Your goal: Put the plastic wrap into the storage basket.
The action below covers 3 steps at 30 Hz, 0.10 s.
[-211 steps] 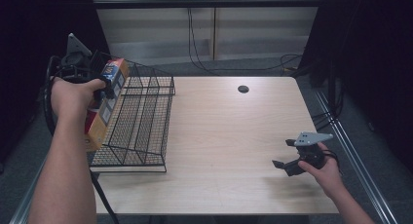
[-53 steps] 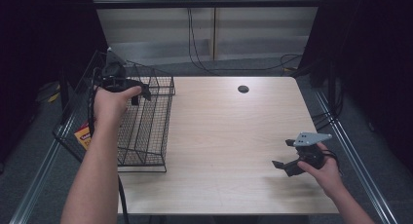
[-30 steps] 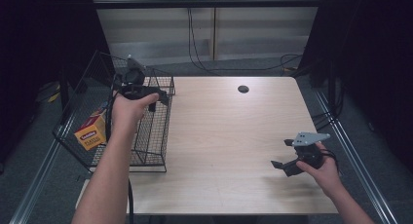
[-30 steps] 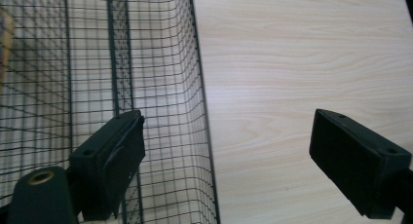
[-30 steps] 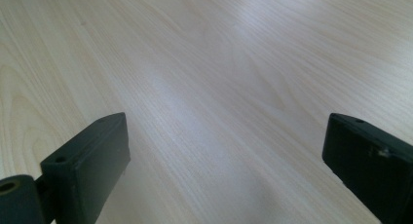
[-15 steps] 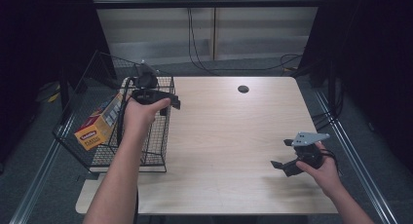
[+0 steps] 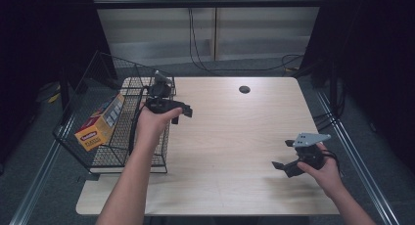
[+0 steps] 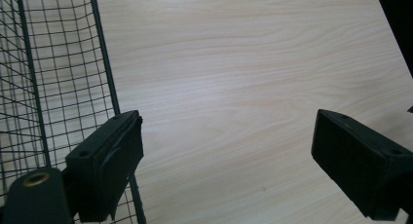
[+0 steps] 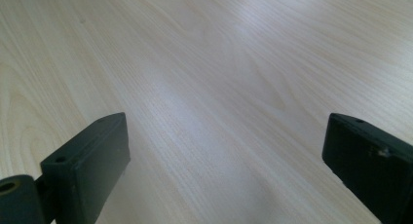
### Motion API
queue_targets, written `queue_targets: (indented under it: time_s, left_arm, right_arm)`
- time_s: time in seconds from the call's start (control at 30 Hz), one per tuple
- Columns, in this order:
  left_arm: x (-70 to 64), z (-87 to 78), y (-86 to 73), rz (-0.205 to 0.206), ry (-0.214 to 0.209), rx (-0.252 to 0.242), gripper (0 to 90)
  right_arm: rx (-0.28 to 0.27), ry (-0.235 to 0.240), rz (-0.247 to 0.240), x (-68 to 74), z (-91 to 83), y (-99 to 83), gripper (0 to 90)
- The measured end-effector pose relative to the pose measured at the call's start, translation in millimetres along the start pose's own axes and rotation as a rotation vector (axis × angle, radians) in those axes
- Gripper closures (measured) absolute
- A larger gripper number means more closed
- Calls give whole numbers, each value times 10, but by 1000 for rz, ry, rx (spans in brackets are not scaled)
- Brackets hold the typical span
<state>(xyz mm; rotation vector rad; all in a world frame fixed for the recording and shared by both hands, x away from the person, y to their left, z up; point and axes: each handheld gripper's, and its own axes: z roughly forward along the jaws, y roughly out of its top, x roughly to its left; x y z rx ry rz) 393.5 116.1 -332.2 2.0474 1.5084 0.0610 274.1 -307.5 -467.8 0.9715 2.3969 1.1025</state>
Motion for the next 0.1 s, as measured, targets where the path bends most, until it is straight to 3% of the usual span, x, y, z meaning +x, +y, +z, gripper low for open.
queue_targets:
  time_s: [0.1]
  left_arm:
    - [-23, 37, -20, 17, -9, 1, 111]
  right_arm:
    - [1, 1, -2, 0, 2, -4, 29]
